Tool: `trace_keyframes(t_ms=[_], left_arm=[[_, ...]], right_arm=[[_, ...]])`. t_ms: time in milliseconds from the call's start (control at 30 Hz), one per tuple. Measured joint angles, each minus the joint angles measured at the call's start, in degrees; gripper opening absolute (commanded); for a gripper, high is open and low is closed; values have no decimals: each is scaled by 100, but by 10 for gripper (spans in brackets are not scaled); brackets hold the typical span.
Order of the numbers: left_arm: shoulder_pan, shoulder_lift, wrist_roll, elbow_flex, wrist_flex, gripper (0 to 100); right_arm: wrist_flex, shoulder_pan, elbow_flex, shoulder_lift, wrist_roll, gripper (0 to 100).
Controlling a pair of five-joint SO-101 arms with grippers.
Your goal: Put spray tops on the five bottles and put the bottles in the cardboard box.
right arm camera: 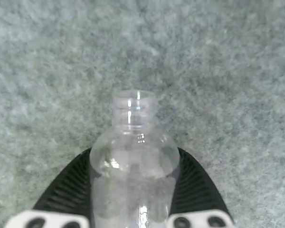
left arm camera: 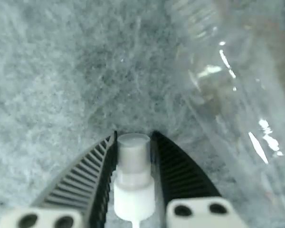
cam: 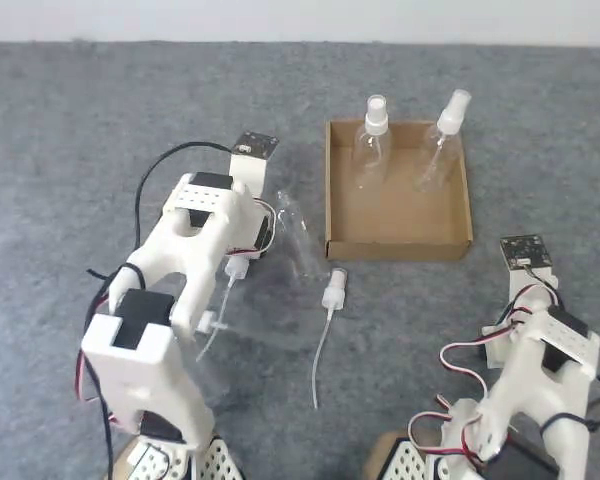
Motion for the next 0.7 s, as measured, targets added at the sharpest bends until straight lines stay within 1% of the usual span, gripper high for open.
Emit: trace_keyframes(t_ms=[200,333,467,633,700], left_arm=[[18,-9,0,-88,0,12],[-44,-519,123,-185,62,12],[-26,-1565,158,-484,422,12],[-26,-3314,176,-563,1099,12],[-26,-4079,176,-501,1389,12]], right_arm=[[0,0,0,0,0,6],[0,0,0,0,0,6],[0,0,0,0,18,6],[0,0,0,0,26,6],[0,0,0,0,193,6]])
